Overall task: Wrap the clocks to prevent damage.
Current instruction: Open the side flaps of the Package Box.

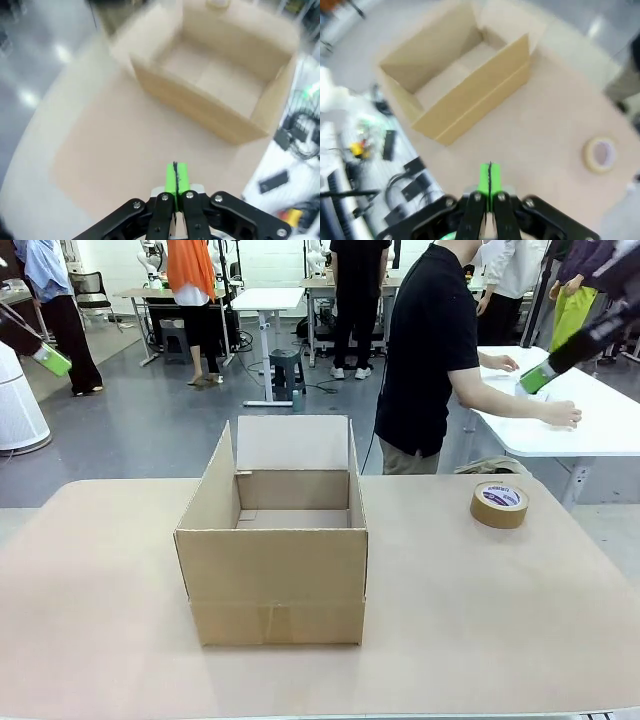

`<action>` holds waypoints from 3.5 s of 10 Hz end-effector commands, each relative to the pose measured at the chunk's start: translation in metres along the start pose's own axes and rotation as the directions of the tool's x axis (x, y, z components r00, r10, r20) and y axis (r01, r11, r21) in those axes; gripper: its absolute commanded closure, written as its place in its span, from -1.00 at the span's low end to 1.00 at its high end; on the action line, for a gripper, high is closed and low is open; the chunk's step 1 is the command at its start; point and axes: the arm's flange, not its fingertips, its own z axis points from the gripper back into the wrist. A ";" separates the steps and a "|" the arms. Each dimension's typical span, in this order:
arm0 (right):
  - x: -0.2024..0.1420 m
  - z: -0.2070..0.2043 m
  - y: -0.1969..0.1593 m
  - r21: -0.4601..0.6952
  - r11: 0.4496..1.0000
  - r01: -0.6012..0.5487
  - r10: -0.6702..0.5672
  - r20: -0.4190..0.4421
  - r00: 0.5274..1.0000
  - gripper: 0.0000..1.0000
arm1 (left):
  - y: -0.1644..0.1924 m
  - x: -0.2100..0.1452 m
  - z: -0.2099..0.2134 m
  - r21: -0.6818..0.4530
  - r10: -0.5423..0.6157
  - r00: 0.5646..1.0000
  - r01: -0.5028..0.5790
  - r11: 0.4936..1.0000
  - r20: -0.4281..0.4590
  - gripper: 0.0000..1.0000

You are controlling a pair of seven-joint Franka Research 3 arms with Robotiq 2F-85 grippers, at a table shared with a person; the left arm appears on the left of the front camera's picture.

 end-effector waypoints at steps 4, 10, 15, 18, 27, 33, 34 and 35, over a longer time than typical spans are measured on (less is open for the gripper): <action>0.095 -0.015 0.071 -0.002 0.992 0.128 -0.121 -0.331 0.936 0.98 | -0.038 0.092 -0.022 -0.063 0.226 0.882 -0.275 0.959 -0.413 0.99; 0.115 -0.080 0.084 -0.185 0.976 0.118 -0.183 -0.388 0.903 0.98 | -0.047 0.113 -0.062 0.083 0.265 0.872 -0.253 0.964 -0.411 0.99; 0.116 -0.083 0.082 -0.208 0.971 0.117 -0.191 -0.383 0.904 0.98 | -0.045 0.111 -0.067 0.108 0.265 0.872 -0.242 0.964 -0.411 0.99; 0.130 -0.129 0.141 -0.297 0.914 0.277 -0.370 -0.326 0.870 0.98 | -0.084 0.132 -0.091 0.316 0.561 0.799 -0.487 0.814 -0.215 0.99; 0.141 -0.233 0.124 -0.248 0.838 0.486 -0.533 -0.183 0.826 0.98 | -0.084 0.139 -0.168 0.256 0.710 0.675 -0.664 0.703 -0.202 0.99; 0.139 -0.258 0.109 -0.250 0.834 0.492 -0.545 -0.224 0.808 0.98 | -0.062 0.138 -0.233 0.254 0.724 0.639 -0.678 0.690 -0.260 0.99; 0.138 -0.262 0.104 -0.260 0.825 0.501 -0.557 -0.226 0.799 0.98 | -0.058 0.136 -0.241 0.259 0.728 0.625 -0.681 0.685 -0.281 0.99; 0.137 -0.266 0.099 -0.274 0.818 0.506 -0.567 -0.229 0.792 0.98 | -0.055 0.135 -0.246 0.272 0.730 0.618 -0.678 0.683 -0.293 0.99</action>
